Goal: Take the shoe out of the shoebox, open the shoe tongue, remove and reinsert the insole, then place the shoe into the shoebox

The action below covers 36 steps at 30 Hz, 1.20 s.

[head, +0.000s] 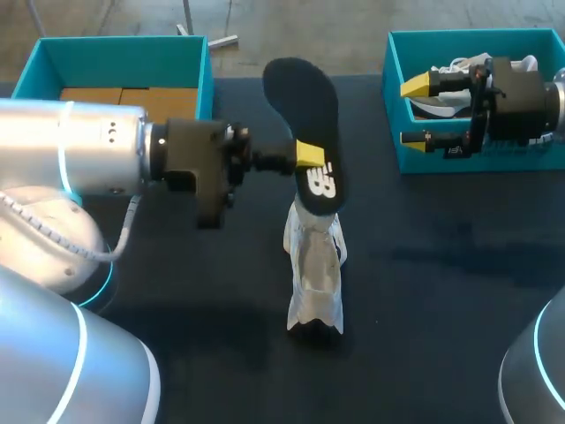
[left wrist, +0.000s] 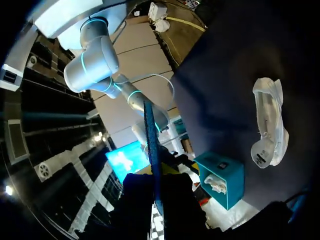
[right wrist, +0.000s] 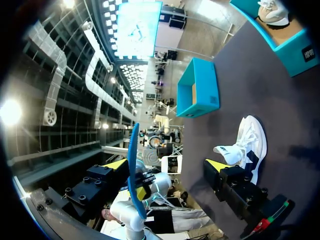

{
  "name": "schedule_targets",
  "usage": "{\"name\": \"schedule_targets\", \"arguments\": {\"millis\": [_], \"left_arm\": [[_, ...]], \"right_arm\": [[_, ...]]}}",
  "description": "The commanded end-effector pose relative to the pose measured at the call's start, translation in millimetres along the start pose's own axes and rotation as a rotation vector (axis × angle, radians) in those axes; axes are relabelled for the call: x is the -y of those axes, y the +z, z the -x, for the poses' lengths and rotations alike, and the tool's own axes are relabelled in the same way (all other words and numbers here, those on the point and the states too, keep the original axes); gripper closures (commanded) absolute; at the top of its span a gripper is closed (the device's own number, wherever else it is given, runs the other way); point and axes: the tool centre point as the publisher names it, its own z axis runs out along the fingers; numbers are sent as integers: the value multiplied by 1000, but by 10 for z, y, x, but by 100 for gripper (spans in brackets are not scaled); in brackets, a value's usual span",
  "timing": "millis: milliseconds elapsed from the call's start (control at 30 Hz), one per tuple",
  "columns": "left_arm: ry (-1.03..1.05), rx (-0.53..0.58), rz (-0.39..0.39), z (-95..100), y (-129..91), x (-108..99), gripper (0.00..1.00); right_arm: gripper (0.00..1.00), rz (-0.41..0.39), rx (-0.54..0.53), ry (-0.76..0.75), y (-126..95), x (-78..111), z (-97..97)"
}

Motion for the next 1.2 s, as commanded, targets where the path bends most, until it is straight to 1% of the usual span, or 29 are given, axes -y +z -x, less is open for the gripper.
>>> {"name": "schedule_targets", "arguments": {"millis": [33, 433, 633, 867, 933, 1033, 1133, 1200], "left_arm": [[57, 171, -28, -137, -78, -19, 100], [27, 157, -38, -389, 2, -53, 100], [29, 156, -47, -448, 121, -89, 100], [40, 134, -74, -529, 270, -110, 100], [41, 133, -77, -548, 313, -128, 100], [48, 125, -85, -576, 379, -157, 100], [55, 120, -94, -575, 443, -166, 100], [62, 116, -101, -575, 477, -164, 100]], "right_arm": [[0, -11, -2, -5, 63, 6, -32], [0, -32, -19, -36, 280, 157, -200], [0, -61, -8, -39, 408, 214, -237], [0, -77, -6, -35, 486, 241, -257], [4, -81, -5, -35, 504, 245, -260], [14, -86, -8, -35, 533, 250, -261], [22, -91, -10, -32, 562, 244, -243], [25, -95, -10, -30, 584, 233, -232]]}}
